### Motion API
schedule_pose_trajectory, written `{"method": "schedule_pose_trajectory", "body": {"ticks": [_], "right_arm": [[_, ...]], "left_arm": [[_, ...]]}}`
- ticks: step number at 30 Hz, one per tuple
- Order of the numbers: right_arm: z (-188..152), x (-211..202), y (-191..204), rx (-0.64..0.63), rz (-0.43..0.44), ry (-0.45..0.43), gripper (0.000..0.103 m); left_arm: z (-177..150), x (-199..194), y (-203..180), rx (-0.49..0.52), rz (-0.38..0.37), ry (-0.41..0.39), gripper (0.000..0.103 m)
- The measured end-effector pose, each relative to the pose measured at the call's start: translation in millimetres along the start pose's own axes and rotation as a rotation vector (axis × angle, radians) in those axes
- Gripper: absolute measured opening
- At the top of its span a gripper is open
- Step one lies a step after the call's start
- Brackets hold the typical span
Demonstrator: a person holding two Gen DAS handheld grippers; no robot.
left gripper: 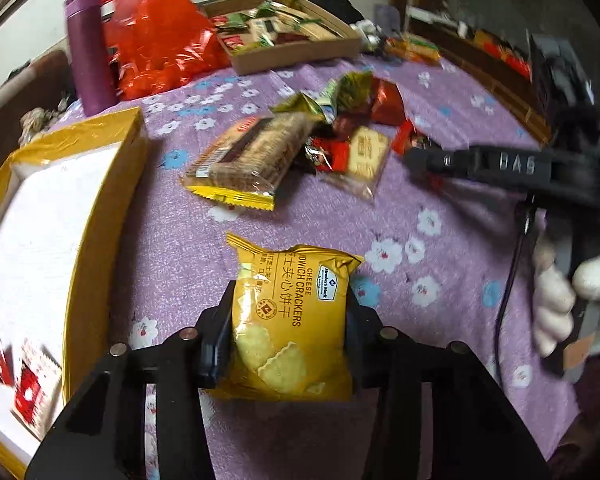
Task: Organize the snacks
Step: 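Grasp the yellow cheese cracker pack with the left tool, then drop the cracker pack into the tray with the left tool while the right tool drops its candy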
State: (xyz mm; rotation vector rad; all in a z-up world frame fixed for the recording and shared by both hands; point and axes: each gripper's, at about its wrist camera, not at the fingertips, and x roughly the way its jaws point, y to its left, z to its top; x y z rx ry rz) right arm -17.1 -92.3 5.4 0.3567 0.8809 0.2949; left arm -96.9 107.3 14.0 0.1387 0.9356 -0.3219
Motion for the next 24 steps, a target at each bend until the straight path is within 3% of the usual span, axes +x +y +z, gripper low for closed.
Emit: {"method": "schedule_pose_trajectory", "body": {"ticks": [5,10,15,20,24], "right_arm": [[-2.0,-2.4,7.3,-0.035,-0.014,-0.018,0.023],[-3.6,-7.0,16.0,-0.063,-0.015,-0.04,0.023],[-3.9,-18.3,40.8,-0.121,0.036,-0.02,0.022],[0.1,-18.8,80.4,-0.169,0.108,0.042,0.022],[7.2,-8.1,128.1,-0.226,0.179,0.112,0.022]], "left_arm": [[-3.1,-17.8,22.7,-0.121,-0.048,-0.055,0.043],[-7.9,-60.6,56.2,-0.232,-0.075,-0.152,0.043],[-17.1,-97.0,111.0,-0.351,-0.019,-0.225,0.043],[-32.0,-102.3,168.8,-0.459,0.038,-0.221,0.043],[-30.1,-99.6,199.4,-0.473,0.083,-0.196,0.044]]}}
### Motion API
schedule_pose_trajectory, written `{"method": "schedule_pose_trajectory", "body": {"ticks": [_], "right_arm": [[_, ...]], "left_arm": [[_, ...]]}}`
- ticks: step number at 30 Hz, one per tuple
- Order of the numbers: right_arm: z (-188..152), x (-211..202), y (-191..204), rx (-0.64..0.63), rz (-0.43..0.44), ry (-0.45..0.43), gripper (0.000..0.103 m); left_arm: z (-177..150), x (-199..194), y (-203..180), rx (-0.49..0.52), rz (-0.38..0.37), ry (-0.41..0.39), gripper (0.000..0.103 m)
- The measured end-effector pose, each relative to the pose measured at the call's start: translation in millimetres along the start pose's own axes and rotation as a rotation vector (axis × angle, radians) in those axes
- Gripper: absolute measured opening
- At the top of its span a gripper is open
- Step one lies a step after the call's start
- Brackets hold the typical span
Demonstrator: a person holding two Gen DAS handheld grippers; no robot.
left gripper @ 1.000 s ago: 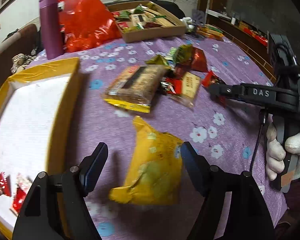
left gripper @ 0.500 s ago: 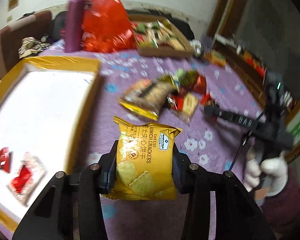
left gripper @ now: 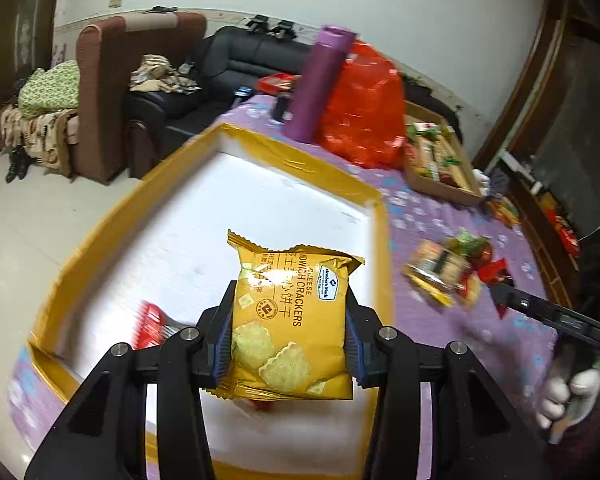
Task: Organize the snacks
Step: 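Drop the cracker pack into the tray with the left tool while the right tool drops its candy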
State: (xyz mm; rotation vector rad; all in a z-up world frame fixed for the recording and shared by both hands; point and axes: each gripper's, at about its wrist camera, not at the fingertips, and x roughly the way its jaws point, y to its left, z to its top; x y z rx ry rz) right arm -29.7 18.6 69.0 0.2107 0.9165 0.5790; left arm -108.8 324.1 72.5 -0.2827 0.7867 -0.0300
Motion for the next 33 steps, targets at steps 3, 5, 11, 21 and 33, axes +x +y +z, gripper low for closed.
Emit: {"method": "schedule_pose_trajectory", "body": {"ticks": [3,5,11,21,33], "right_arm": [[8.4,22.5,34.3,-0.025,0.056,0.061,0.022],[10.6,43.1,59.9,-0.043,0.093,0.111,0.022],[5.8,103.6,125.2,-0.116,0.116,0.201,0.022],[-2.8,151.7,155.2,-0.186,0.055,0.22,0.029],[16.0,72.0,103.4,-0.11,0.069,0.061,0.043]], "left_arm": [[11.8,9.5,19.0,-0.027,0.033,0.011,0.044],[16.3,14.8,31.3,-0.05,0.042,0.017,0.044],[21.7,28.1,63.1,-0.125,0.016,0.049,0.044],[15.9,19.1,77.8,-0.226,-0.077,0.042,0.049],[21.9,-21.3,35.3,-0.225,-0.173,-0.026,0.061]]}}
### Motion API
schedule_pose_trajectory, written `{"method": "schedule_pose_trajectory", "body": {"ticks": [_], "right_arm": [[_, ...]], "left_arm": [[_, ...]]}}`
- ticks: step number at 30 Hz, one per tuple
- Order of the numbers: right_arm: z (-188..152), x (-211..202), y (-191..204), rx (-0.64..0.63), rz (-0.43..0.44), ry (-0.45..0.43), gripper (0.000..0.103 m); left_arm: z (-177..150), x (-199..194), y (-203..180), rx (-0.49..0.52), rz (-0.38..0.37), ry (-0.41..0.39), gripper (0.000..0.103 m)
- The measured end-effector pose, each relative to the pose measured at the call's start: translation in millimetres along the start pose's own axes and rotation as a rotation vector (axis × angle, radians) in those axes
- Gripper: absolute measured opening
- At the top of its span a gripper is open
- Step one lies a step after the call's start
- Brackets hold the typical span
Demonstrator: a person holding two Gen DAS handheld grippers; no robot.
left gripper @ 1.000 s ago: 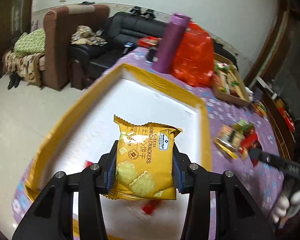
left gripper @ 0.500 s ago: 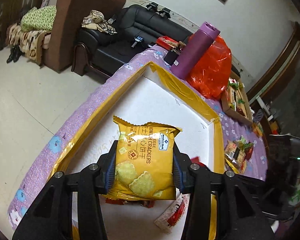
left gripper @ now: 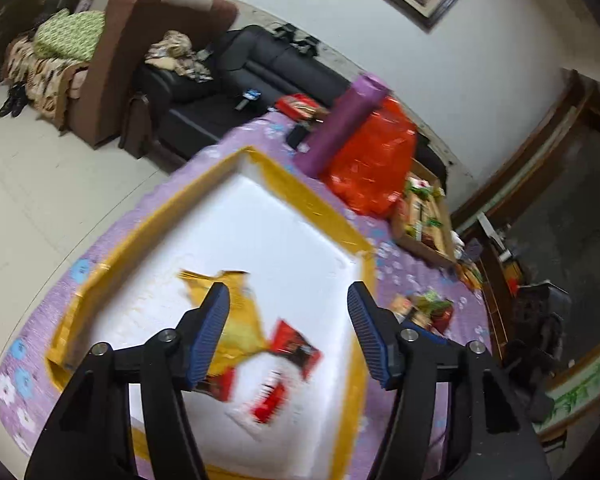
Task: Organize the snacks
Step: 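Drop the cracker pack into the tray with the left tool while the right tool drops its candy, then grasp the clear biscuit pack with the left tool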
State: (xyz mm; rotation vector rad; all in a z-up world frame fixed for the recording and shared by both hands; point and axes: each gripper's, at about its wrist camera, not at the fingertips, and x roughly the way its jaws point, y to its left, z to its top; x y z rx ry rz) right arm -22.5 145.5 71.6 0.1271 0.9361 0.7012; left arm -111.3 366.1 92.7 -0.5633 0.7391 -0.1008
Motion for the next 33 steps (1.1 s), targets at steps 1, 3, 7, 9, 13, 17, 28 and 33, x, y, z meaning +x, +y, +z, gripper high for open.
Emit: {"method": "schedule_pose_trajectory", "body": {"ticks": [1,3,7,9,13,17,28,33], "right_arm": [[-1.1,-7.8,-9.1,0.016,-0.003,-0.008,0.043],[-5.2,-25.9,-33.7,0.054,-0.02,-0.031,0.043],[-15.1,-66.1,-93.4,0.145,-0.095,-0.085,0.043],[-20.6,-82.0,-127.0,0.207,-0.138,-0.104,0.046],[-38.2,-99.2,-178.2,0.325,-0.184,-0.099,0.047],[-50.4,-95.3,-197.0,0.362,-0.197,-0.082,0.047],[-47.3,-64.0,-201.6,0.366,-0.25,-0.078,0.047],[-43.3,-52.5,-191.9,0.312,-0.307,-0.096,0.06]], "left_arm": [[-2.6,0.6,-6.8,0.01,-0.01,0.008,0.061],[-8.8,3.2,-22.3,0.036,-0.033,0.027,0.062],[-24.1,16.7,-51.6,0.087,-0.063,0.075,0.064],[-32.9,28.8,-65.2,0.107,-0.075,0.11,0.064],[-51.5,52.0,-89.2,0.132,-0.103,0.173,0.064],[-66.5,64.7,-108.5,0.165,-0.116,0.226,0.064],[-73.6,68.6,-132.4,0.29,-0.077,0.227,0.064],[-77.4,88.0,-148.0,0.347,-0.047,0.249,0.064]]}}
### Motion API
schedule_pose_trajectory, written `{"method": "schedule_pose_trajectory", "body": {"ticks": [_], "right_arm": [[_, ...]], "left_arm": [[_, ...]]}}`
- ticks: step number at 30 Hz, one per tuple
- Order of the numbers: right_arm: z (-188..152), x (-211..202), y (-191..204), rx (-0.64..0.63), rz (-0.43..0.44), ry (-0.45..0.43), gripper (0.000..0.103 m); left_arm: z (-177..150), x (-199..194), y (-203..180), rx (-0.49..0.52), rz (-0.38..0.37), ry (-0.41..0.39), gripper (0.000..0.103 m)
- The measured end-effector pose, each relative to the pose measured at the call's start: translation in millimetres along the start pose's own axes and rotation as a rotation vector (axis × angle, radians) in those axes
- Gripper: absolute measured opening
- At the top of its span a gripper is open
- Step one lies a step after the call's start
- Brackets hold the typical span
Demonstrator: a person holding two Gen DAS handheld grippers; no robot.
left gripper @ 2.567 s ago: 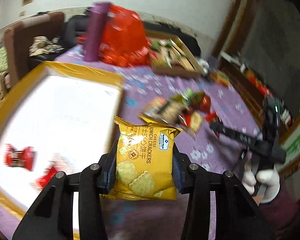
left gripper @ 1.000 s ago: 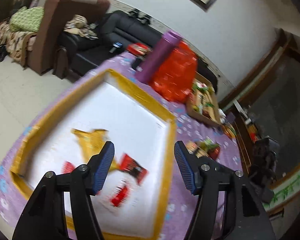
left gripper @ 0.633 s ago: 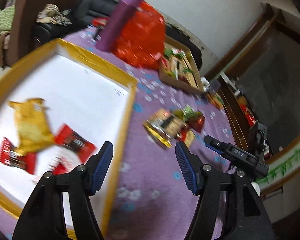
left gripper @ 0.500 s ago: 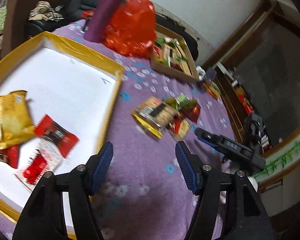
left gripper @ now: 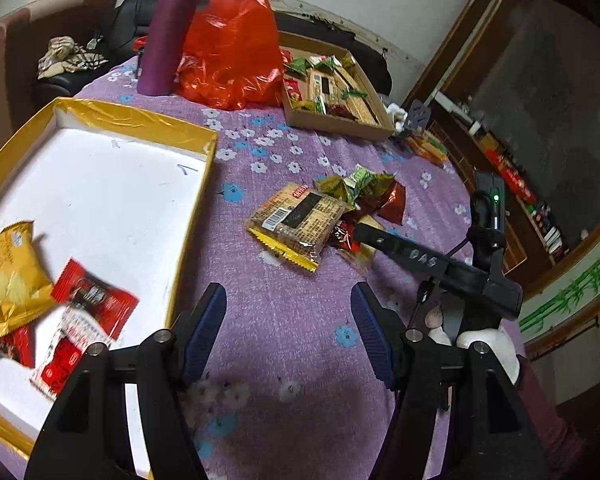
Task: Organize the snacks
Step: 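Grasp the clear biscuit pack with the left tool, then grasp a dark red candy packet with the right tool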
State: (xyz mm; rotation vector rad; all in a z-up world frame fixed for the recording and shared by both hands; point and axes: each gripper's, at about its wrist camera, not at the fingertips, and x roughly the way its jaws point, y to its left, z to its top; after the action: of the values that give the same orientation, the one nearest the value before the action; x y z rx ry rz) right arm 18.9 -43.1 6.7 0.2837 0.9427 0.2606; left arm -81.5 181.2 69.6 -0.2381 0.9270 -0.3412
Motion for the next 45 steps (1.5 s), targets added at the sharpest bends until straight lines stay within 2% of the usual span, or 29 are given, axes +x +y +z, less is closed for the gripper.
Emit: {"method": "schedule_pose_trajectory", "body": {"ticks": [2,5,9,13,14,17,19,20,21,26,29,30,32,35,37,39,40,45], "right_arm": [[-1.3,4.2,10.7,-0.083,-0.055,-0.009,0.06],[-6.3,5.8,19.5,-0.186,-0.12,-0.02,0.049],[-3.7,-3.0,4.7,-0.159,-0.103,-0.011,0.019],[-1.4,-6.9,-16.7,-0.119,-0.143,0.012,0.008],[-0.3,-8.2,-22.9,-0.101,-0.121,0.009,0.005],[3.7,-9.1,-34.9,-0.05,-0.054,0.025,0.006],[4.8,-8.8,-37.0,-0.043,-0.039,0.027,0.007],[4.5,-8.7,-36.1,-0.045,-0.034,0.028,0.009],[4.2,-8.5,-34.7,-0.05,-0.034,0.028,0.01],[3.9,-7.4,-29.2,-0.061,-0.029,0.03,0.013],[5.5,-6.6,-30.9,-0.048,-0.007,0.034,0.017],[6.8,-6.6,-34.4,-0.024,0.025,0.04,0.023],[8.9,-6.6,-44.0,0.033,0.089,0.05,0.027],[9.6,-6.4,-51.0,0.071,0.125,0.054,0.027],[9.2,-6.7,-47.8,0.06,0.126,0.049,0.031],[8.2,-7.4,-44.9,0.051,0.136,0.042,0.044],[8.1,-7.4,-43.1,0.048,0.144,0.038,0.046],[6.4,-10.3,-35.8,0.022,0.152,-0.001,0.047]], "left_arm": [[3.7,6.8,-5.8,0.02,0.006,0.007,0.064],[12.9,19.3,-17.8,0.072,0.03,0.02,0.064],[28.4,42.2,-37.5,0.191,0.082,0.042,0.064],[45.5,70.6,-47.0,0.289,0.119,0.065,0.064],[49.3,79.6,-48.0,0.307,0.124,0.078,0.064],[60.8,109.2,-45.8,0.332,0.16,0.125,0.064],[63.9,123.5,-42.8,0.33,0.164,0.151,0.066],[64.5,129.5,-40.7,0.326,0.171,0.157,0.075],[64.9,133.7,-40.1,0.33,0.182,0.147,0.077],[65.8,138.9,-32.1,0.27,0.126,0.144,0.077],[64.0,134.0,-33.9,0.258,0.145,0.135,0.071],[61.2,131.6,-35.2,0.261,0.156,0.128,0.071],[55.9,126.9,-34.6,0.245,0.158,0.119,0.071],[48.0,114.4,-30.3,0.19,0.128,0.101,0.071],[42.0,101.5,-29.6,0.158,0.109,0.074,0.071],[35.1,85.2,-28.0,0.126,0.091,0.043,0.071],[30.5,74.3,-27.2,0.107,0.074,0.021,0.071],[13.6,34.4,-17.8,0.009,0.004,-0.055,0.071]]}}
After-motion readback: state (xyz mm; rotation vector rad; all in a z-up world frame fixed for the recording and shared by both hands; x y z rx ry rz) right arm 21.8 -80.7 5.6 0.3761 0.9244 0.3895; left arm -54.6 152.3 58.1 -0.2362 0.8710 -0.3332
